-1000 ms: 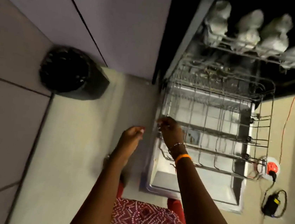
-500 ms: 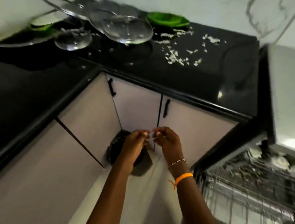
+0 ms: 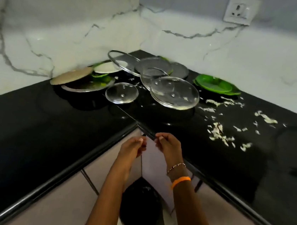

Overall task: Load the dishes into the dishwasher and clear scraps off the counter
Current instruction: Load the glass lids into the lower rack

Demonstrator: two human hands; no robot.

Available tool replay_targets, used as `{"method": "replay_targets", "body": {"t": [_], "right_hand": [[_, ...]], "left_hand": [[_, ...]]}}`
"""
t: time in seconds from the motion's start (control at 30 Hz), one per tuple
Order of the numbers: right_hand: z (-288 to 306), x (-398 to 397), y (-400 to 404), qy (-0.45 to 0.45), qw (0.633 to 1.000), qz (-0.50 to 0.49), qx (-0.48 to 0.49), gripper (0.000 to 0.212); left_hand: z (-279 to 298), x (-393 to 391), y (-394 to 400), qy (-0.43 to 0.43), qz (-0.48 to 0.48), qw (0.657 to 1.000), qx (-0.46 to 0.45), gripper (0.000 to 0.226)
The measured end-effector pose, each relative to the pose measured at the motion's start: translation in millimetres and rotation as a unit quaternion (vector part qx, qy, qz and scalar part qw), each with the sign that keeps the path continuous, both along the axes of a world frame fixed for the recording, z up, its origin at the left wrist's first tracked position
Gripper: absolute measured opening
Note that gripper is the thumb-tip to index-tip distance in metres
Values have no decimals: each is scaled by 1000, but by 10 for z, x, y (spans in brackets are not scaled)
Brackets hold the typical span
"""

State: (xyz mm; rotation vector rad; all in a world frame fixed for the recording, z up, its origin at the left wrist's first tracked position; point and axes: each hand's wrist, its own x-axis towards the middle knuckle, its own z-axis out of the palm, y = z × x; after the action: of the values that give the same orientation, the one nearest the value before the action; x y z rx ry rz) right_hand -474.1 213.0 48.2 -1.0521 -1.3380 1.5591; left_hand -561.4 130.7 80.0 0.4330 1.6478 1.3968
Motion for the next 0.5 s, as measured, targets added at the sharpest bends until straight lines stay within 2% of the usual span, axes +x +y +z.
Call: {"method": "replay_targets", "body": {"t": [0.13,0.33,0.5], "right_hand": [[63,-431,318,27,998,25,-59,22],[14,-1119,600,2,989,87,-119,31],[98,-1695,990,-29,989,89,-116,32]], "left_hand": [[-23,-399,190,-11,63,998,-5,23],[-134,-1182,473,-71,188,980,7,22],[-145,-1947,791,-125,250,960,21,26]]}}
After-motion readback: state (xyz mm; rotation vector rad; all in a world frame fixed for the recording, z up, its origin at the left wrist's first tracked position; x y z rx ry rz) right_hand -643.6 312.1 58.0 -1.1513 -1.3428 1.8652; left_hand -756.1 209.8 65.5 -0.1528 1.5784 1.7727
